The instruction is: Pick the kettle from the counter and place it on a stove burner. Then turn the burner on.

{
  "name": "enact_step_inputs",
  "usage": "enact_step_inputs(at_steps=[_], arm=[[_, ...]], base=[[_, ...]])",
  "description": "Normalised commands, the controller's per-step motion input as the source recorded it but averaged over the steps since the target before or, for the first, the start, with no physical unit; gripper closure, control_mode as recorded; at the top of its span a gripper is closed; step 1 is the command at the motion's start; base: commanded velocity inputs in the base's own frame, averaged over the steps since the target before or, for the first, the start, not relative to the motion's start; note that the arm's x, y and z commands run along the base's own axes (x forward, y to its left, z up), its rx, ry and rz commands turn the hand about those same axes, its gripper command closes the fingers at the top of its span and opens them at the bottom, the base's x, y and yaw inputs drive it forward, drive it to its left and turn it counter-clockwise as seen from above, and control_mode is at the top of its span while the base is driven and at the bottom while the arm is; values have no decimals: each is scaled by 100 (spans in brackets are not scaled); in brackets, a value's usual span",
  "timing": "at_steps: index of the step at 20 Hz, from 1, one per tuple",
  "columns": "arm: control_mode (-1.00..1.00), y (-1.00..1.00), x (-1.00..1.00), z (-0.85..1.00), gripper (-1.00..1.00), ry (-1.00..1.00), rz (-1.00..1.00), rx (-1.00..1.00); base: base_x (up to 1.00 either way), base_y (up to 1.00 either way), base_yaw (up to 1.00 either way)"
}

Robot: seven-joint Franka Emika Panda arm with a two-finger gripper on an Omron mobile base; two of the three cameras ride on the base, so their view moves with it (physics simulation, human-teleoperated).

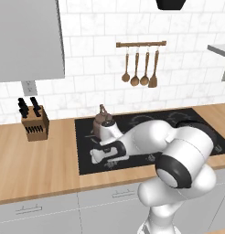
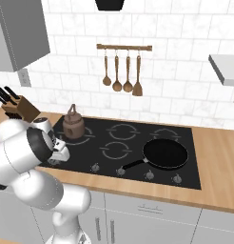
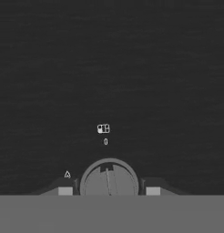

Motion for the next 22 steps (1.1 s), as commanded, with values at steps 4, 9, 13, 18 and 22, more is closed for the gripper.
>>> enact_step_inputs(at_steps=[4, 9, 13, 18, 22], arm=[[-100, 4, 0, 0, 100, -1, 35, -9], [-100, 8, 0, 0, 100, 0, 39, -11], [-100, 12, 0, 0, 100, 0, 41, -11], [-100, 9, 0, 0, 100, 0, 45, -11], [-100, 8, -3, 0, 100, -1, 47, -11]], base=[[0, 0, 0], [0, 0, 0], [0, 0, 0], [0, 0, 0], [0, 0, 0]])
